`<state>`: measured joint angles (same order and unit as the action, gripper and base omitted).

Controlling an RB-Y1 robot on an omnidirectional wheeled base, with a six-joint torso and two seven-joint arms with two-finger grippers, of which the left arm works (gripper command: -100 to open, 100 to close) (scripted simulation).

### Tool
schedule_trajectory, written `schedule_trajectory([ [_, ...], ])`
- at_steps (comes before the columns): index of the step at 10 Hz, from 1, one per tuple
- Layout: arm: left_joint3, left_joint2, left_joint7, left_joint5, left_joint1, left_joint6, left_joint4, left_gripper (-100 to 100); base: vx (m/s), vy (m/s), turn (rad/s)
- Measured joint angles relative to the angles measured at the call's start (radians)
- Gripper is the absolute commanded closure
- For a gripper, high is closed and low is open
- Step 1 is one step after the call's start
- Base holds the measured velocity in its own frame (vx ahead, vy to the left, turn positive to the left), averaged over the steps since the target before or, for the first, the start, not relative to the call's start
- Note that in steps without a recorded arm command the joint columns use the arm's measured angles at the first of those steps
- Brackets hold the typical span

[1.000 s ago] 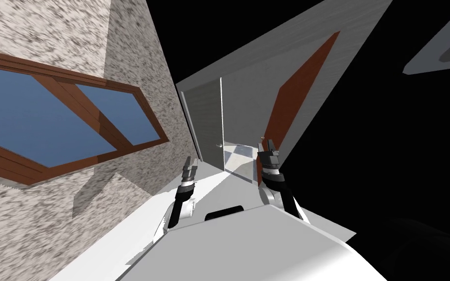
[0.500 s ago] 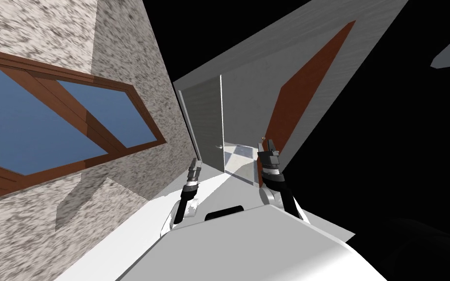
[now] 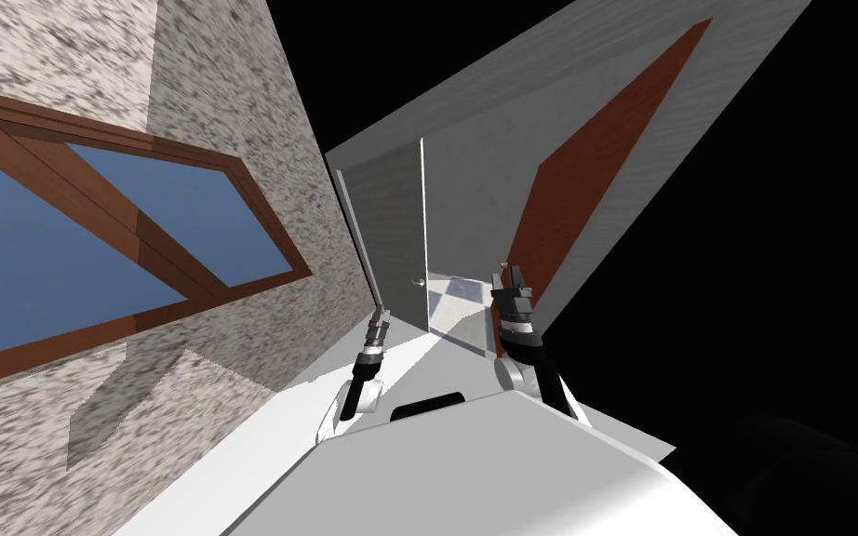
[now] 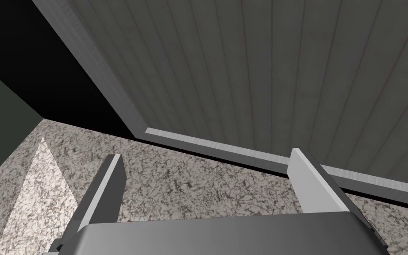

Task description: Push the door open

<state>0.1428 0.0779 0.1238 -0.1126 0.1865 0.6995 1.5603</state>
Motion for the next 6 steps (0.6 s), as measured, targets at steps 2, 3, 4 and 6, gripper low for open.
schedule_trajectory([
  [2, 0.011, 0.007, 0.009, -0.004, -0.015, -0.004, -0.035, -100, 0.083, 0.012, -0.017],
  [3, 0.012, 0.008, 0.012, -0.004, -0.024, -0.002, -0.054, -100, 0.060, 0.009, -0.013],
  [4, 0.016, 0.007, 0.012, -0.006, -0.032, 0.003, -0.078, -100, 0.081, 0.025, -0.026],
  [6, 0.026, 0.006, 0.014, -0.011, -0.057, 0.011, -0.135, -100, 0.093, 0.026, -0.031],
])
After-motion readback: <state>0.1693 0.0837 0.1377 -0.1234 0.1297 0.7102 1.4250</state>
